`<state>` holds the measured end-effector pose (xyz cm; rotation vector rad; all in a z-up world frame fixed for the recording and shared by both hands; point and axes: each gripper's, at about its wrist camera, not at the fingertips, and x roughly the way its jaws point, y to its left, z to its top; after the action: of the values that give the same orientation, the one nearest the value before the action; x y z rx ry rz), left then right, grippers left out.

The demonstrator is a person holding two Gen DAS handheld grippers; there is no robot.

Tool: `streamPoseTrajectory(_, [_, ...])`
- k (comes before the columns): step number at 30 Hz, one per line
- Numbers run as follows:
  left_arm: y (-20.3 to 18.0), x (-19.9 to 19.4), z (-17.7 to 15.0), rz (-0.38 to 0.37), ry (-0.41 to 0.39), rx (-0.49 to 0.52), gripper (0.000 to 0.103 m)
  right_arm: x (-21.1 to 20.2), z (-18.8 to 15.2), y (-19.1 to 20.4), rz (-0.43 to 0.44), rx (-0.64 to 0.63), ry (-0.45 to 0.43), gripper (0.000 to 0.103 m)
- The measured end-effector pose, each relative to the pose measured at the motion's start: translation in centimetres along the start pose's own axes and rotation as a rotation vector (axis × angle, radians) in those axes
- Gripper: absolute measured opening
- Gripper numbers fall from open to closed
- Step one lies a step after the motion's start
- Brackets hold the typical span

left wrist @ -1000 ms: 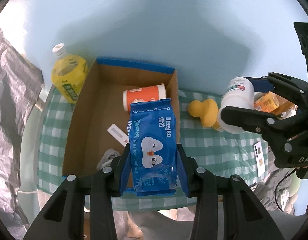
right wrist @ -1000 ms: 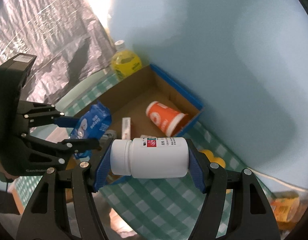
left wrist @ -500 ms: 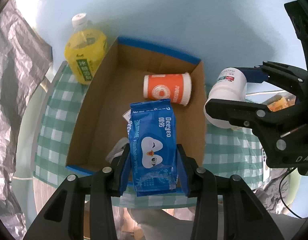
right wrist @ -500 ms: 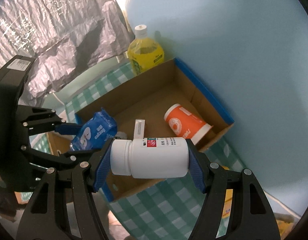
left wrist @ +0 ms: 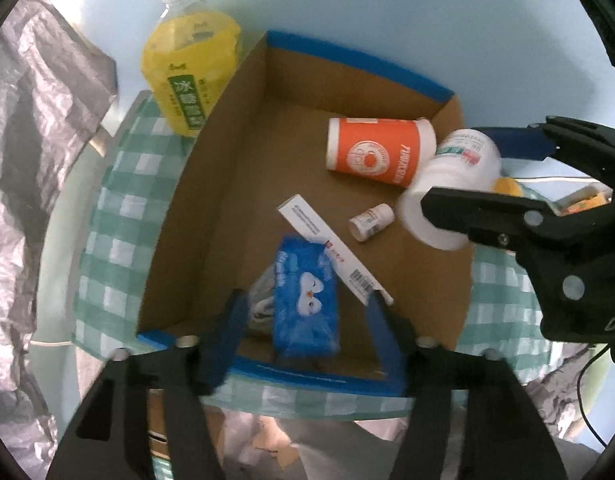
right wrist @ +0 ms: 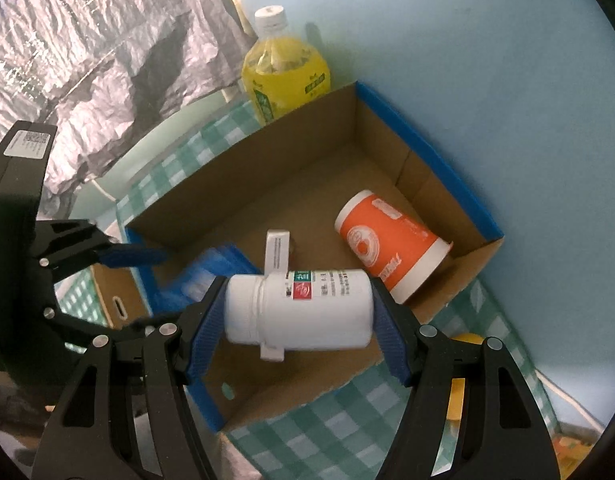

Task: Organize objects
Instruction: 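Open both tools to drop the wipes and pill bottle into the box, then move both tools back over the table toward the duck and ointment box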

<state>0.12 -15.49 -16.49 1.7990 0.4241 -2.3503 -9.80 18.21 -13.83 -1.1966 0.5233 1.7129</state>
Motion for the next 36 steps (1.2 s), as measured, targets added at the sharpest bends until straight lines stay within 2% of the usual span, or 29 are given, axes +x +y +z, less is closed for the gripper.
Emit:
streamPoseTrajectory(1, [0.1, -0.1, -0.1, 0.000, -0.006, 0.000, 0.072, -0.1, 0.0, -0.1, -0.006, 0.008, -0.007, 0.081])
streamPoseTrajectory(2, [0.1, -0.3, -0.1, -0.004, -0.009, -0.004, 0.074, -0.3, 0.0, -0.3, -0.013, 0.016, -0.014, 0.084])
streamPoseTrajectory(15, [-1.4, -2.5, 0.2, -0.024, -0.026, 0.024, 0.079, -4.6, -1.0, -2.0, -0.051, 0.098, -0.072, 0.084])
streamPoseTrajectory(25, [-4.7, -3.0, 1.7, -0.039, -0.033, 0.121, 0.080, -7.1, -2.8, -3.9, -0.076, 0.163, -0.080, 0.084])
streamPoseTrajectory(29, [-6.4, -2.6, 2.2, -0.046, -0.025, 0.164, 0.080, -7.3, -4.1, -5.3, -0.078, 0.212, -0.057, 0.084])
streamPoseTrajectory(30, [-6.8, -2.4, 2.3, -0.048, -0.023, 0.175, 0.080, -7.4, -4.7, -5.8, -0.102, 0.326, 0.004, 0.084])
streamPoseTrajectory(36, [-9.2, -1.6, 2.8, -0.061, -0.005, 0.248, 0.080, -8.0, -7.5, -7.9, -0.132, 0.399, 0.038, 0.084])
